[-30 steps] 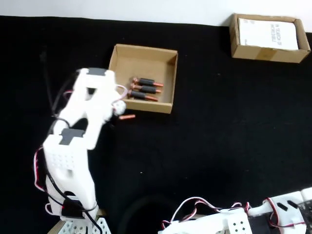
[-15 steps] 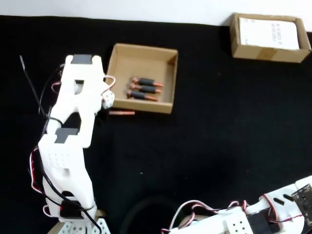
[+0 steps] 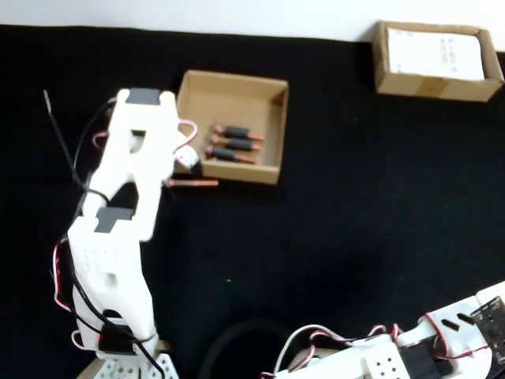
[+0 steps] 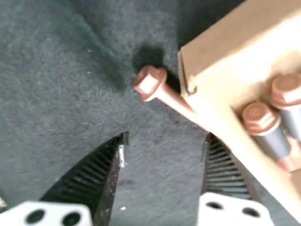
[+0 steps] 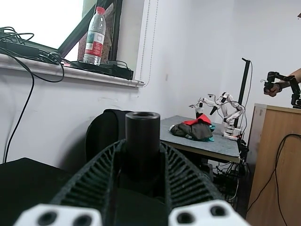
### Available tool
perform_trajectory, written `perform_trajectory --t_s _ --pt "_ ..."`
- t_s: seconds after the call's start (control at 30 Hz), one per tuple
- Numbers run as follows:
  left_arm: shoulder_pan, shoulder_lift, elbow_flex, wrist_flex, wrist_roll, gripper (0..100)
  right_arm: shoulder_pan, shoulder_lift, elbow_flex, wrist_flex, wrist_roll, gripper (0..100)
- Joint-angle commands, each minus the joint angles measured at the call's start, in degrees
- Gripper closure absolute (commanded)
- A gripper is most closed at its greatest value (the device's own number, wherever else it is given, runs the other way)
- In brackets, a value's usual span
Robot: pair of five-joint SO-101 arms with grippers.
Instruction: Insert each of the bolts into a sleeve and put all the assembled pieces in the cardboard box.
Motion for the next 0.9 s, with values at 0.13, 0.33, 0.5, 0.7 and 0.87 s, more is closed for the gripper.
perform_trajectory --t_s 0.13,0.33,0.5,0.7,0.87 --pt "0.6 4.7 -1.9 -5.2 2.8 73 1.0 -0.4 3.4 -1.1 0.5 99.1" --pt "0.0 10.1 -2.2 -6.5 2.9 73 2.0 -0.4 3.4 -1.1 0.5 99.1" --pt "-1.5 10.8 -4.1 -6.3 6.0 73 1.8 -0.4 3.4 -1.1 0.6 99.1" --pt "-4.8 10.8 -4.1 -6.2 7.6 89 1.7 -0.4 3.4 -1.1 0.6 99.1" --pt "-4.4 10.8 -4.1 -6.2 2.1 98 1.7 -0.4 3.4 -1.0 0.6 99.1"
